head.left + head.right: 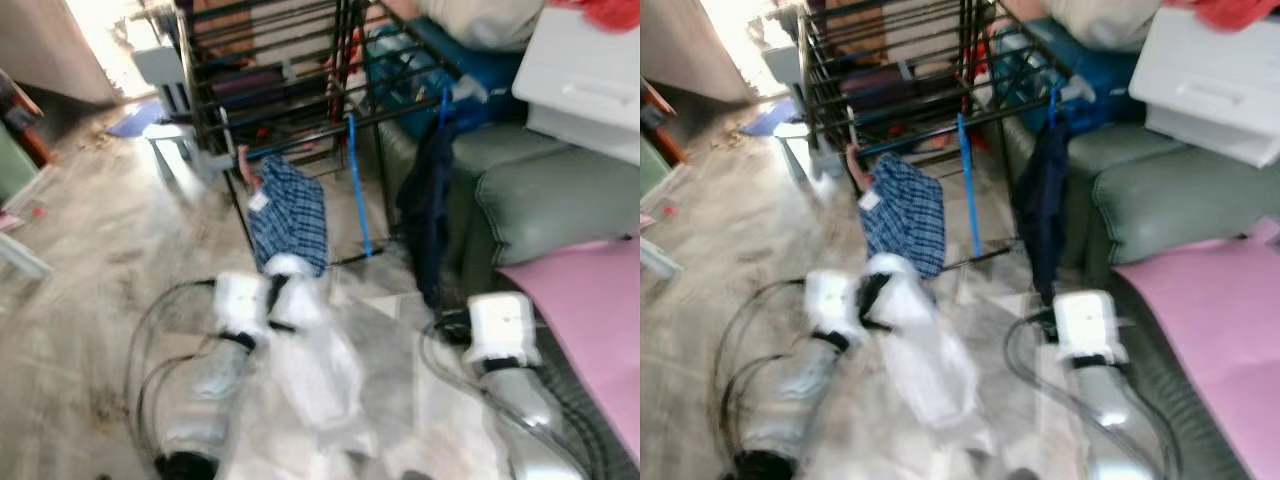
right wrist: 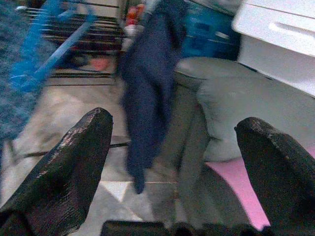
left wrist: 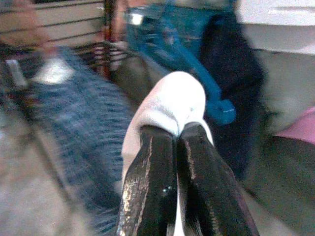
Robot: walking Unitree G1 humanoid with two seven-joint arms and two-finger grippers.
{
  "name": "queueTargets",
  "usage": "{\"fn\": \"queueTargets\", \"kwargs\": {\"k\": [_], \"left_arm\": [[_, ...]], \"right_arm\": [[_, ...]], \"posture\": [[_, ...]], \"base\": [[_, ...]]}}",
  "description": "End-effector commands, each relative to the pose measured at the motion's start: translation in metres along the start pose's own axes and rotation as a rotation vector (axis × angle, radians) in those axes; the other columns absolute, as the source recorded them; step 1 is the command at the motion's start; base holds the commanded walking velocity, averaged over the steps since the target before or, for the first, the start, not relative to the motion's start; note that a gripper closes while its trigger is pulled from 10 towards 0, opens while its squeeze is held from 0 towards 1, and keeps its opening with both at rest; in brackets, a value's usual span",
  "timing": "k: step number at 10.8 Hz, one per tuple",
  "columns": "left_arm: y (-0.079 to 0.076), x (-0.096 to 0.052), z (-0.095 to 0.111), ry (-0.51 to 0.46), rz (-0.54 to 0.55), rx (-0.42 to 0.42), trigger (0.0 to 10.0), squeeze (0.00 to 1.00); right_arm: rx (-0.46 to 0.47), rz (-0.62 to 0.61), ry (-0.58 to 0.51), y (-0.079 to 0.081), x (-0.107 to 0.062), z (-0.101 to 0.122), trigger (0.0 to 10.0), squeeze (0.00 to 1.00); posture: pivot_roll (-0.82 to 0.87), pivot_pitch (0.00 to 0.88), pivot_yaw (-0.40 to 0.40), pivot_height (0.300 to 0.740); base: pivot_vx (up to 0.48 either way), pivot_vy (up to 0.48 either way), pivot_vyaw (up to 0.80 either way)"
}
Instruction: Hang hanger
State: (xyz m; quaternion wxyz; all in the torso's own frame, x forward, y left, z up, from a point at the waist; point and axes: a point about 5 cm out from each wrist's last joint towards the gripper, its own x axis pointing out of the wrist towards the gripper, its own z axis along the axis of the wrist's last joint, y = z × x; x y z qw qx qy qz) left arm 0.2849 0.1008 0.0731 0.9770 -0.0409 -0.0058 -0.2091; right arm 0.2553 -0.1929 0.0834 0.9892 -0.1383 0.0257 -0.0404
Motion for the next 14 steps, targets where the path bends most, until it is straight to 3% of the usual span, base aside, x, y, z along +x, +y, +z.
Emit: {"fn": "queueTargets", "kwargs": {"k": [1,3,5,8,14], "left_arm": [[0.017,-0.003,0.008,-0.025,0.044,0.035,10.0,0.00],[0.018,-0.002,0.008,-0.020,0.044,0.028,10.0,0.00],[0.017,-0.003,0.008,-0.023,0.033,0.056,10.0,0.00],[0.013,-0.004,0.007,-0.020,0.006,0.060,10.0,0.00],[0.006,-0.006,0.002,-0.003,-0.027,0.033,10.0,0.00]], "right_arm": [[0.002,0.027,-0.026,0.012,0.001,0.006,10.0,0.00],[0.002,0.027,-0.046,0.015,0.002,0.009,10.0,0.00],[0.012,0.019,-0.040,0.015,0.002,0.008,10.0,0.00],[0.015,-0.056,-0.011,0.009,0.002,0.003,10.0,0.00],[-0.032,-0.132,-0.017,-0.005,0.005,0.005,10.0,0.00]], "posture": [[-0.15,0.043,0.140,0.740],[-0.15,0.041,0.145,0.740],[-0.14,0.044,0.148,0.740],[-0.14,0.053,0.156,0.740],[-0.15,0.074,0.159,0.740]], "base": [[0.326,0.352,0.00],[0.302,0.371,0.79],[0.279,0.392,0.00],[0.438,0.000,-0.26],[0.000,0.000,-0.13]]}}
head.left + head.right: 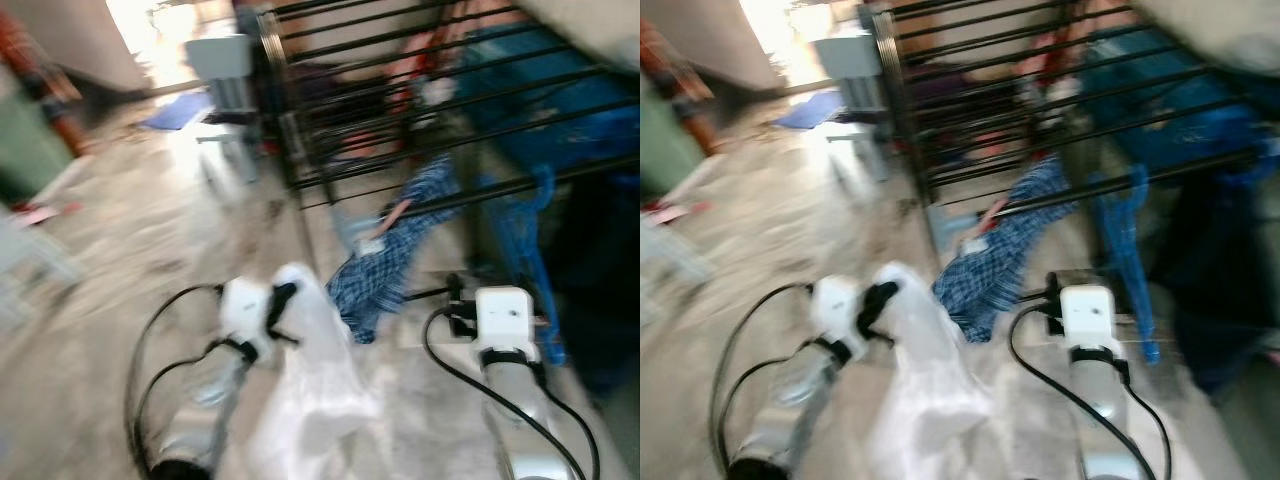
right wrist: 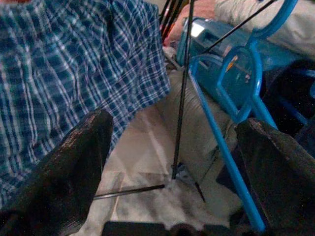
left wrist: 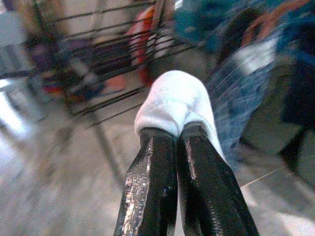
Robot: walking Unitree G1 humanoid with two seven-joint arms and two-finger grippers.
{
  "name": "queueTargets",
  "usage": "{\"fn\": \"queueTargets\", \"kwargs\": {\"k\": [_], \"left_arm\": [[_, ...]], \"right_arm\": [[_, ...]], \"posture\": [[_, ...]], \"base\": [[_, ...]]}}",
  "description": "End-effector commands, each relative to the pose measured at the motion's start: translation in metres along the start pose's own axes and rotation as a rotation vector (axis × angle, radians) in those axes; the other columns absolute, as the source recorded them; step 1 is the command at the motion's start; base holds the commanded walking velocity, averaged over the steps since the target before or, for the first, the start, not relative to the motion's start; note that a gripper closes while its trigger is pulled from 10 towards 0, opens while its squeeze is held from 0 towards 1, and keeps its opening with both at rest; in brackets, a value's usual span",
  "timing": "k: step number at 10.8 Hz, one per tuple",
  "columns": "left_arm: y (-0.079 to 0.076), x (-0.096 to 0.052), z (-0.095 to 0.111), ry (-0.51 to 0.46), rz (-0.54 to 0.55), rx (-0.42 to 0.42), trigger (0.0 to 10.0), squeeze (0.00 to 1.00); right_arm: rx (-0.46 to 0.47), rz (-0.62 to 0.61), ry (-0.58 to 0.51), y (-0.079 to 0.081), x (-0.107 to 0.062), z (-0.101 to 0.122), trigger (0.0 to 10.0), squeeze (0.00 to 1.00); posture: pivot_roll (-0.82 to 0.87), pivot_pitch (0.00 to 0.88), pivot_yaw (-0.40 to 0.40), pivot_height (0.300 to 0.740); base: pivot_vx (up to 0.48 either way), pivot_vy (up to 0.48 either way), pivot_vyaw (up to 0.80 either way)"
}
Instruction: Hang hanger
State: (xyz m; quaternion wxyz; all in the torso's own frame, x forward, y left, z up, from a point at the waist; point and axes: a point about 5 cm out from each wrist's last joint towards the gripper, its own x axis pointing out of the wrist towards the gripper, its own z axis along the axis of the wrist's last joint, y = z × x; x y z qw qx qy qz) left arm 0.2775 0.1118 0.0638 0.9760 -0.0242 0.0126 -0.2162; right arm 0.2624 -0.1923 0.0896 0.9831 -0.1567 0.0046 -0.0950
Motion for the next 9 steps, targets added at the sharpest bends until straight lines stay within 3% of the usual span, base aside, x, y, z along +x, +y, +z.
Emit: {"fn": "queueTargets", "kwargs": {"k": [1,5,9], "left_arm": [[-0.003,0.004,0.010,-0.041,-0.019,0.007,10.0,0.00],[-0.003,0.001,0.009,-0.028,-0.032,0.006,10.0,0.00],[-0.008,-0.004,0.007,-0.011,-0.041,0.000,10.0,0.00]], "right_arm": [[0.000,-0.018,0.012,-0.007,0.003,-0.001,10.0,0.00],[-0.078,-0.105,0.058,-0.022,0.023,-0.001,10.0,0.00],[-0.113,-0.043,0.116,-0.024,0.052,0.002,10.0,0.00]], "posture": [[-0.15,0.079,0.159,0.740],[-0.13,0.094,0.159,0.740],[-0.13,0.125,0.156,0.740]], "base": [[0.000,0.000,0.00],[0.000,0.000,0.00],[0.000,0.000,0.00]]}}
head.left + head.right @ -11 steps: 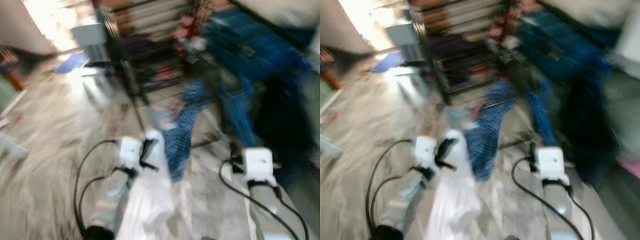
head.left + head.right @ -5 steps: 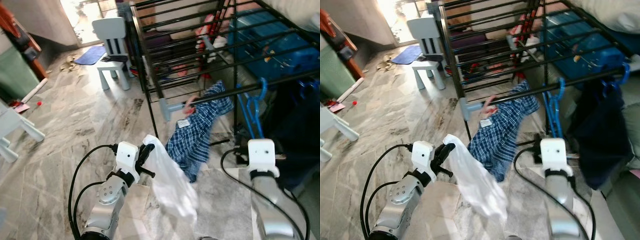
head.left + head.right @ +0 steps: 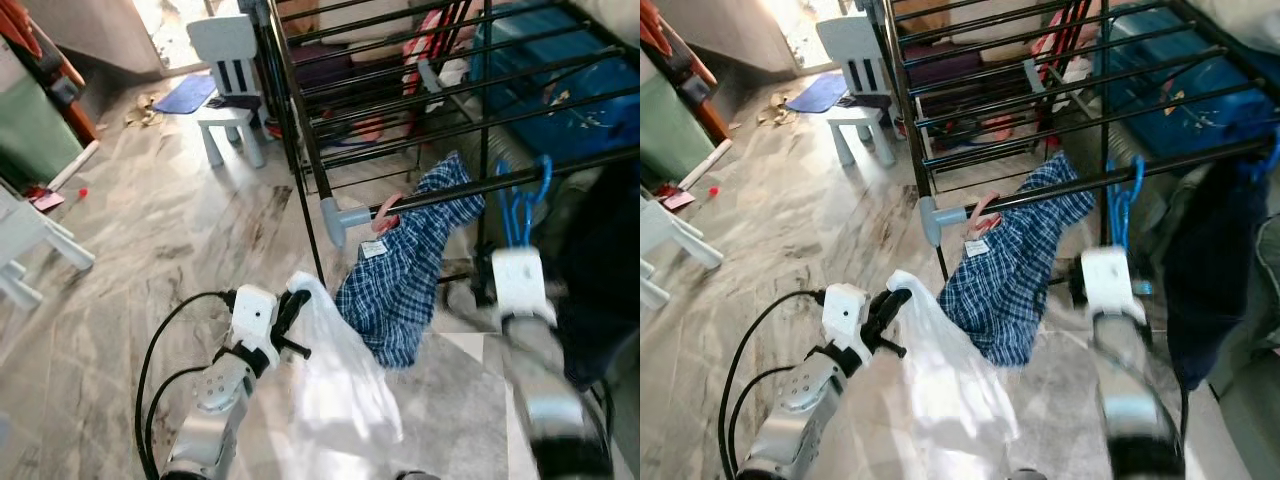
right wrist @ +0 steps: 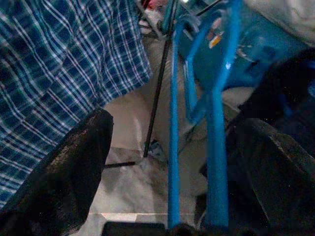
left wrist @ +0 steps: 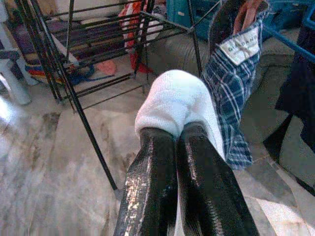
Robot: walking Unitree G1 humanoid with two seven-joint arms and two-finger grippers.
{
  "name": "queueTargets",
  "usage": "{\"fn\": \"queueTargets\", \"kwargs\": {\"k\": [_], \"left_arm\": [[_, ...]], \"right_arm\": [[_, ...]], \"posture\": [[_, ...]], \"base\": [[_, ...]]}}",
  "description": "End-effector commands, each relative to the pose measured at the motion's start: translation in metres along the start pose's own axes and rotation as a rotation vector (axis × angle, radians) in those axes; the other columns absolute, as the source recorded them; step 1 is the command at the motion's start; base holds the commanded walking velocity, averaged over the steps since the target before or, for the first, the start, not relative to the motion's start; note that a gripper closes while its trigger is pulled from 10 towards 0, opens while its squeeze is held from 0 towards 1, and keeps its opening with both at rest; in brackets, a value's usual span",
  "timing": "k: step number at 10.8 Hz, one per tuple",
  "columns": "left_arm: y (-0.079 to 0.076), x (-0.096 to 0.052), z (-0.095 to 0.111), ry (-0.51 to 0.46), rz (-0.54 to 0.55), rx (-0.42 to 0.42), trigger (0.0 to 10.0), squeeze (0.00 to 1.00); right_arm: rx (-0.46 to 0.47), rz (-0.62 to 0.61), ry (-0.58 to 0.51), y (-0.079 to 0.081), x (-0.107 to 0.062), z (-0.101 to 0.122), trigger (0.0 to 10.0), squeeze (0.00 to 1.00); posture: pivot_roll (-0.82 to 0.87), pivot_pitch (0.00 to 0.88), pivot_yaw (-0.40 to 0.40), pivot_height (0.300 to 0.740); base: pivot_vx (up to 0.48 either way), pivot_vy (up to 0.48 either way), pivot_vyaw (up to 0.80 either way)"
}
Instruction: Hang hanger
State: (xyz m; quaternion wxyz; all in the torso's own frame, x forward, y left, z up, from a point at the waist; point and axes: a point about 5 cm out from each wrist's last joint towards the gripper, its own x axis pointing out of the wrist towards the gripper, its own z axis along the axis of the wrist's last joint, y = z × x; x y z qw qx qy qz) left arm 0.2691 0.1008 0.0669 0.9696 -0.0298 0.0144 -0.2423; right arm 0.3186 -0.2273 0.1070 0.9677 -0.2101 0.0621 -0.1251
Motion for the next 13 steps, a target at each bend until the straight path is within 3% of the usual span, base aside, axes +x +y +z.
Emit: {"fn": "queueTargets", "kwargs": {"k": [1,2,3,9,13], "left_arm": [[0.003,-0.003,0.003,-0.010,0.012,0.010,10.0,0.00],[0.002,-0.005,0.002,-0.005,0.022,0.006,10.0,0.00],[0.002,-0.006,0.001,-0.003,0.029,0.003,10.0,0.00],[-0.001,-0.002,-0.001,0.027,-0.001,0.006,10.0,0.00],[-0.002,0.002,0.000,0.034,-0.020,0.011,10.0,0.00]], "right_arm": [[0.001,0.039,0.037,0.006,0.004,-0.002,10.0,0.00],[-0.026,0.044,0.035,0.003,0.016,0.008,4.6,0.00],[-0.041,0.038,0.045,0.001,0.022,0.012,0.0,0.00],[0.009,0.003,0.192,0.004,0.018,-0.010,0.2,0.00],[0.041,-0.034,0.188,-0.004,0.018,-0.012,0.0,0.00]], "posture": [[-0.12,0.140,0.136,0.740],[-0.11,0.142,0.122,0.740],[-0.11,0.141,0.117,0.740],[-0.13,0.128,0.131,0.740],[-0.14,0.122,0.141,0.740]], "base": [[0.000,0.000,0.00],[0.000,0.000,0.00],[0.000,0.000,0.00],[0.000,0.000,0.00],[0.000,0.000,0.00]]}}
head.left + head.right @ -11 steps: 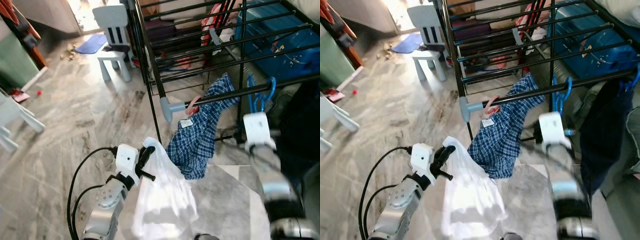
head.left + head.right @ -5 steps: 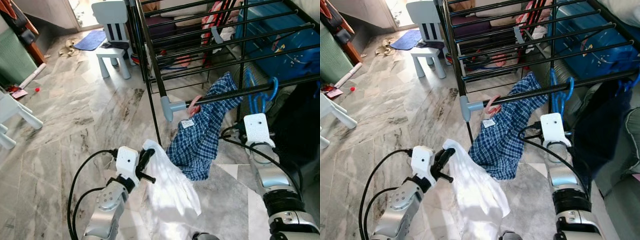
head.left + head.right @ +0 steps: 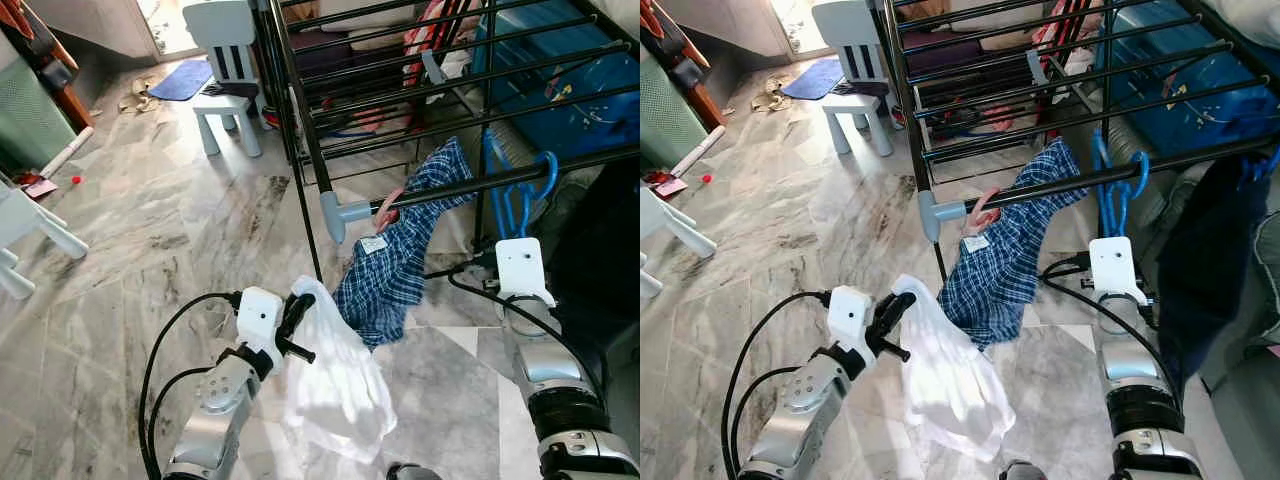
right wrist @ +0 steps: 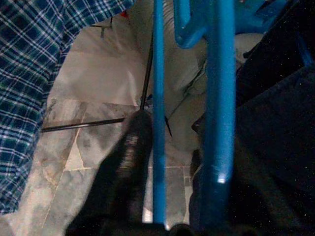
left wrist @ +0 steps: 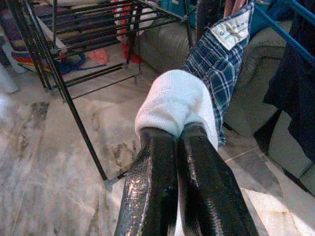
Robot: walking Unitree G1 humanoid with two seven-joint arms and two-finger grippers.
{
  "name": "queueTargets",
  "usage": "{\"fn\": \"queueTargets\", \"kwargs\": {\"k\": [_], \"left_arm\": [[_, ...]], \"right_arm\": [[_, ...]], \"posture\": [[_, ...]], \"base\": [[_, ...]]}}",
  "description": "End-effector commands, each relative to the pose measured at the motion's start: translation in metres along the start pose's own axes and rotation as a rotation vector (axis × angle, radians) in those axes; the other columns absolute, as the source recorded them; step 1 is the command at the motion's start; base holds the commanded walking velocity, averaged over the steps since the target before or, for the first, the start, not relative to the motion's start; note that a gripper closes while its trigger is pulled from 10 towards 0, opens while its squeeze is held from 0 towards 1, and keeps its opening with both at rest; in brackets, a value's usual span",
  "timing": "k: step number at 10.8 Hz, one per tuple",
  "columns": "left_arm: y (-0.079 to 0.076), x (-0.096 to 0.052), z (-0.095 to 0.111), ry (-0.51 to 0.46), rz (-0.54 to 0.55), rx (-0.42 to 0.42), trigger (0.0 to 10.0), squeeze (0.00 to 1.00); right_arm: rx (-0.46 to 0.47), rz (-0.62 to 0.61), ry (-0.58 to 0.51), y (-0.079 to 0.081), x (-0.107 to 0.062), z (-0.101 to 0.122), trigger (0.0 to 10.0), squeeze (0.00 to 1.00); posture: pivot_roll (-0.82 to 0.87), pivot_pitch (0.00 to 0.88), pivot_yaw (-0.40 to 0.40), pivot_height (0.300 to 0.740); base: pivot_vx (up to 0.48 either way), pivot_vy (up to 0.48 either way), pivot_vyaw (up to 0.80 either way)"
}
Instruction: Hang hanger
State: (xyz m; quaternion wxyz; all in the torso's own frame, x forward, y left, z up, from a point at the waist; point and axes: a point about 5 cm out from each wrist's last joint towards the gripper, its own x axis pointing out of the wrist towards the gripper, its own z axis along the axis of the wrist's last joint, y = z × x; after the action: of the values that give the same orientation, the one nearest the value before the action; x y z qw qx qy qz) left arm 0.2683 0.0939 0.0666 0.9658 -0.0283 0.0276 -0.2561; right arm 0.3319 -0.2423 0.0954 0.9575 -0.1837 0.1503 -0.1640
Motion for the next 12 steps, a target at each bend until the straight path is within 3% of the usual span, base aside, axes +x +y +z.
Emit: {"fn": "queueTargets", "kwargs": {"k": [1,2,3,8,11,12], "left_arm": [[0.005,-0.001,0.000,0.008,0.006,0.016,10.0,0.00],[0.005,0.000,0.000,0.011,0.004,0.018,10.0,0.00],[0.005,0.000,0.000,0.013,0.003,0.019,10.0,0.00],[0.003,0.003,-0.002,0.031,-0.008,0.027,10.0,0.00],[0.002,0.004,-0.002,0.029,-0.006,0.031,10.0,0.00],[0.002,0.005,-0.003,0.032,-0.004,0.032,10.0,0.00]], "right_arm": [[0.016,0.000,-0.016,-0.001,0.002,0.006,0.2,0.00],[0.018,0.000,-0.024,-0.002,0.005,0.010,0.7,0.00],[0.018,-0.002,-0.032,-0.004,0.006,0.013,0.0,0.00],[0.009,0.001,-0.054,-0.003,0.013,0.023,0.7,0.00],[0.006,0.031,-0.042,0.000,0.013,0.019,0.7,0.00],[0.004,0.049,-0.030,0.003,0.012,0.014,3.5,0.00]], "posture": [[-0.14,0.117,0.142,0.740],[-0.13,0.114,0.140,0.740],[-0.13,0.113,0.140,0.740],[-0.13,0.097,0.143,0.740],[-0.13,0.091,0.139,0.740],[-0.13,0.090,0.139,0.740]], "base": [[0.000,0.000,0.00],[0.000,0.000,0.00],[0.000,0.000,0.00],[0.000,0.000,0.00],[0.000,0.000,0.00],[0.000,0.000,0.00]]}}
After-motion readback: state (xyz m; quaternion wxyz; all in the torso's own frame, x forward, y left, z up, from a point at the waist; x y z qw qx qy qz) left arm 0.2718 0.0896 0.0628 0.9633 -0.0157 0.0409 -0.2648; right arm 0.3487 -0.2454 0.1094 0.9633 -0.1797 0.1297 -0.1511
